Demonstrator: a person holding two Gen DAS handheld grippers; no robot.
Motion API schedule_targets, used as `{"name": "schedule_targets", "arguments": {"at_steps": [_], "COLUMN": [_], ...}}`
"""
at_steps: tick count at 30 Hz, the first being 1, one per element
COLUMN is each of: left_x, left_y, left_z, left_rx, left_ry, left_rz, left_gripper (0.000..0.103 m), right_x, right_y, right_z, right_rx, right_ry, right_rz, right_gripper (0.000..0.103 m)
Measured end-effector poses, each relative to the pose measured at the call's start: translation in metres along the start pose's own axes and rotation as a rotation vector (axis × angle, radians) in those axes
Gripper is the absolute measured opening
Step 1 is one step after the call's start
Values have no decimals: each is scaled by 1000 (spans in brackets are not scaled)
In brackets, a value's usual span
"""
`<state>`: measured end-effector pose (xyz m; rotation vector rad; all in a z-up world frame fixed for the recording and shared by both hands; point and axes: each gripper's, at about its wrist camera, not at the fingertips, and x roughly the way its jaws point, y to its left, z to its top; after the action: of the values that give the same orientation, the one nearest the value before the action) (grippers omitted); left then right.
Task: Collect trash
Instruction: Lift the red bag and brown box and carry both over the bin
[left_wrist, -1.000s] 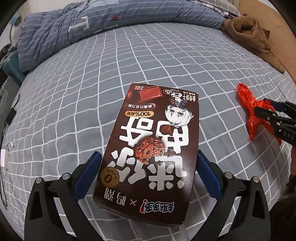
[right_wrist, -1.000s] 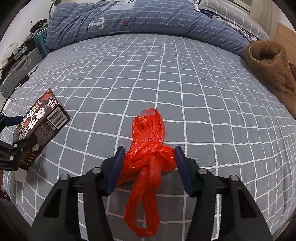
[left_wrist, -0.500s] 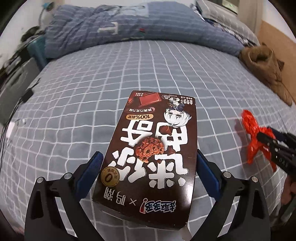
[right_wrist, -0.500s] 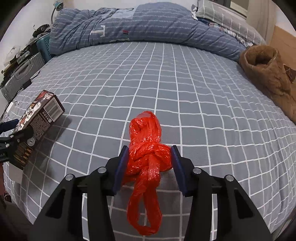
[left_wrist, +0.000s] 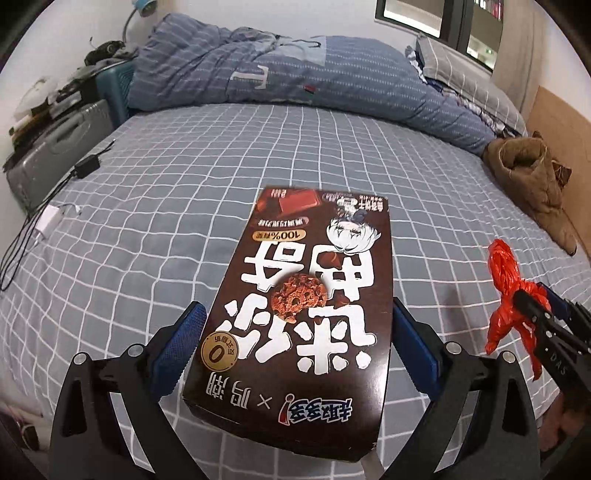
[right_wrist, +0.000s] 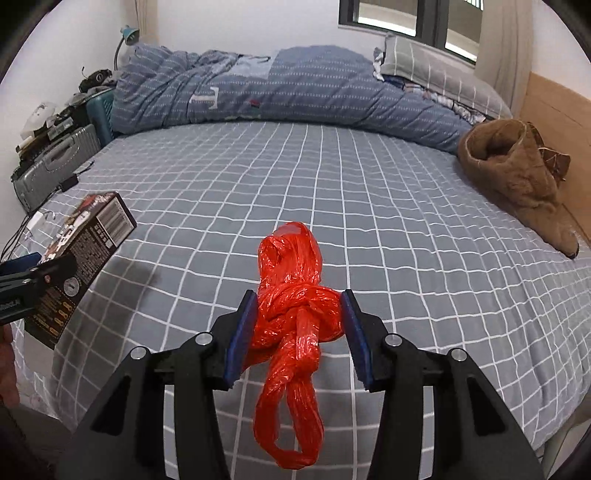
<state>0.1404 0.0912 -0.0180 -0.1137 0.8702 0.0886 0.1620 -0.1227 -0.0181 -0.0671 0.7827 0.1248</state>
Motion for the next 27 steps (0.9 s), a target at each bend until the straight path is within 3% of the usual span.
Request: {"name": "schedule_targets", "arguments": {"at_steps": [27], "left_x": [-85], "left_y": [-21], "left_z": [-66], "left_rx": [-27], "left_ry": [-57], "left_rz": [-67], "left_gripper": [91], "right_x": [-98], "right_y": [5], "right_z": [-57], "right_rx": [3], "right_ry": [-71], "right_rz": [4], "right_gripper": [45]}}
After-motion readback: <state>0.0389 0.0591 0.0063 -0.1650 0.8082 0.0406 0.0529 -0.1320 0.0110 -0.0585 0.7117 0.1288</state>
